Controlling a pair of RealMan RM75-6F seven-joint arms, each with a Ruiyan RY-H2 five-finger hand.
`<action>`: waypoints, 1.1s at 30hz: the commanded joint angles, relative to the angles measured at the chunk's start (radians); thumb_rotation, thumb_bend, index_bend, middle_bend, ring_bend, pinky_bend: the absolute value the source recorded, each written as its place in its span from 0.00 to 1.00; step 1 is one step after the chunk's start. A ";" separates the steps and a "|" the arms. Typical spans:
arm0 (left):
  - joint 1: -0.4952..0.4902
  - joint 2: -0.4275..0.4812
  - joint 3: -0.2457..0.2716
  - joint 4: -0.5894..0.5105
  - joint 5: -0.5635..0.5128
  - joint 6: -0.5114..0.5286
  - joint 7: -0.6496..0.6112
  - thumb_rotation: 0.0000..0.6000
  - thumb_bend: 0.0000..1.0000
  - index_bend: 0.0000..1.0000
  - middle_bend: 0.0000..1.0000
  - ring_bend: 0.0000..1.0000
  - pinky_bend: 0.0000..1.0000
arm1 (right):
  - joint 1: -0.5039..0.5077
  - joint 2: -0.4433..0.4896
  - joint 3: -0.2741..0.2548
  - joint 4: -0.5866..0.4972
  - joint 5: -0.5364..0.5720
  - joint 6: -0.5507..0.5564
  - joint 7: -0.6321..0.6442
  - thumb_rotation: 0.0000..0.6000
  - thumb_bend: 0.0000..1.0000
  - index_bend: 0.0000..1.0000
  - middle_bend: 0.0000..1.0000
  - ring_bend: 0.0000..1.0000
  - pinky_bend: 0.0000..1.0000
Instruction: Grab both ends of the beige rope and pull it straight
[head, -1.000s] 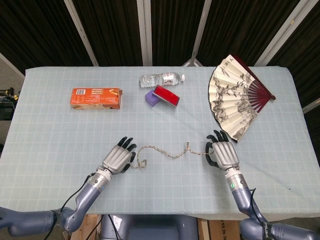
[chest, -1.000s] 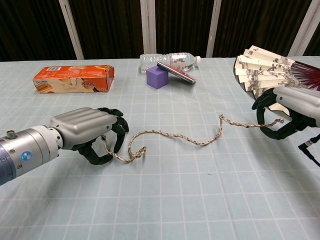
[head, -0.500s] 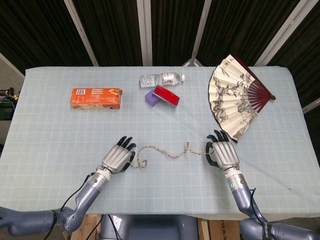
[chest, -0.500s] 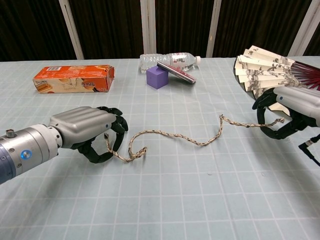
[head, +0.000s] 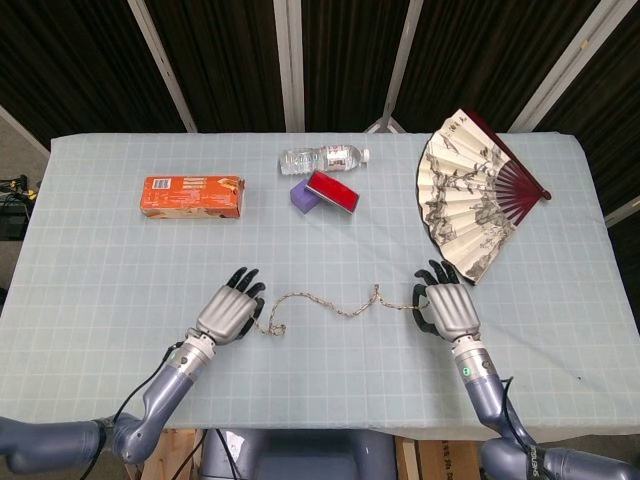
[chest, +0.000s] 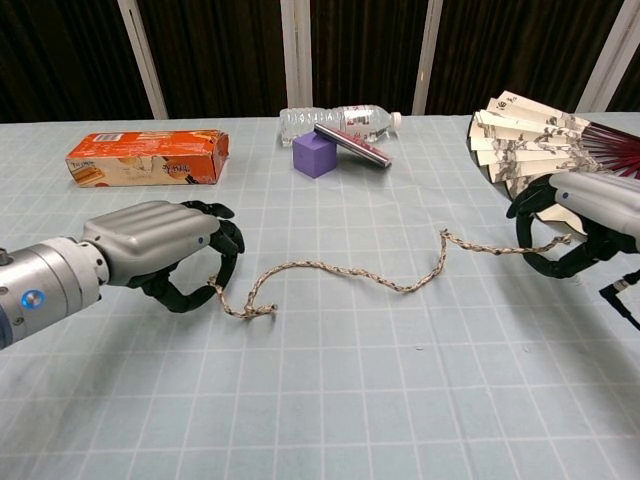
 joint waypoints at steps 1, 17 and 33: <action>0.007 0.023 0.000 -0.012 0.007 0.010 -0.010 1.00 0.63 0.58 0.20 0.03 0.04 | -0.001 0.005 0.000 -0.003 -0.001 0.002 -0.001 1.00 0.52 0.64 0.24 0.05 0.04; 0.096 0.287 0.004 -0.158 0.072 0.117 -0.132 1.00 0.63 0.59 0.21 0.04 0.04 | -0.043 0.108 -0.011 -0.028 -0.014 0.028 0.028 1.00 0.52 0.64 0.24 0.05 0.04; 0.221 0.448 0.060 -0.189 0.179 0.216 -0.304 1.00 0.63 0.59 0.22 0.04 0.04 | -0.109 0.181 -0.058 -0.078 -0.067 0.072 0.058 1.00 0.52 0.64 0.24 0.05 0.04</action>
